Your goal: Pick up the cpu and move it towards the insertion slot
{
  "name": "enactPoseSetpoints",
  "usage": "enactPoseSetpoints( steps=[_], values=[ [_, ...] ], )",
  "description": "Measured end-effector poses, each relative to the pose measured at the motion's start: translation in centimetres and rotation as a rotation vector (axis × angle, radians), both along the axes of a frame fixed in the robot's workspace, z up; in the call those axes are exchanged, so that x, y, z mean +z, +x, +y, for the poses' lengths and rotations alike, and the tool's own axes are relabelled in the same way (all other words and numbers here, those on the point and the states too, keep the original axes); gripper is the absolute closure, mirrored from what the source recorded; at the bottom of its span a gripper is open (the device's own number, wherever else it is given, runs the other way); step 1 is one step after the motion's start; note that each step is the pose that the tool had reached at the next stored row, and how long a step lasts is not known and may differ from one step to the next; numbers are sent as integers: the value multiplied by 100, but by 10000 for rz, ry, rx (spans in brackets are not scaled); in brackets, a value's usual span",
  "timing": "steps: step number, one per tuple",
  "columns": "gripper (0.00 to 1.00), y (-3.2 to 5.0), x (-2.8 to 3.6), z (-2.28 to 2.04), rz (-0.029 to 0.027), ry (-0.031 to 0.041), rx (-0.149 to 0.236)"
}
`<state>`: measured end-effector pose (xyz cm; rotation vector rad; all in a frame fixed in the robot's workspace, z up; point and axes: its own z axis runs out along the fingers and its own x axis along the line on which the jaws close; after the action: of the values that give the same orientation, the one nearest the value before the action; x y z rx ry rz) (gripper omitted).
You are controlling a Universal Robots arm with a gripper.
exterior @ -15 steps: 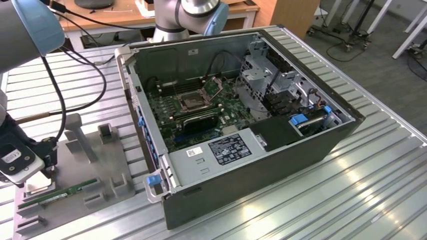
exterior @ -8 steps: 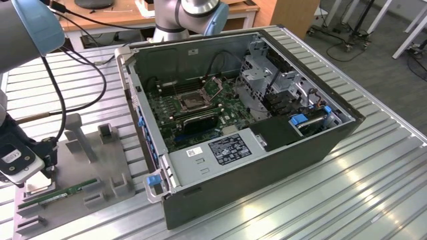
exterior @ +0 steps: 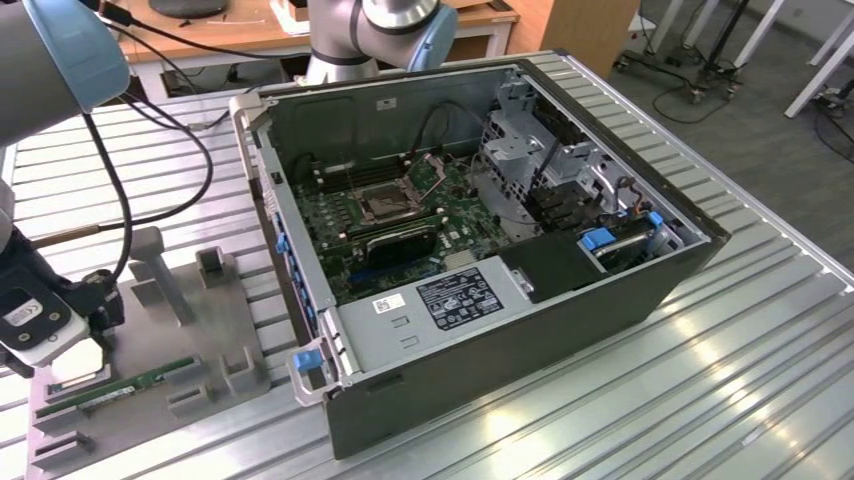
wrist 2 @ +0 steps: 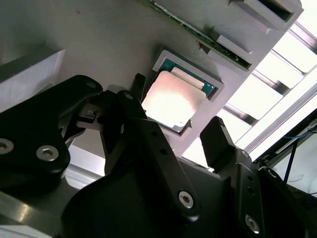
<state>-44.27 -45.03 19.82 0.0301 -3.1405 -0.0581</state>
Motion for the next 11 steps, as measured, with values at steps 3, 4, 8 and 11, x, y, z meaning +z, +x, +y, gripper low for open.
enactPoseSetpoints(
  steps=[3, 4, 8, 11],
  values=[
    [28, 0, -2, 0, 0, 1, 0],
    [28, 0, -8, 0, -4, 2, 0],
    [28, 0, -45, 0, -1, 1, 0],
    [28, 0, -79, 0, 0, 0, 0]
  ],
)
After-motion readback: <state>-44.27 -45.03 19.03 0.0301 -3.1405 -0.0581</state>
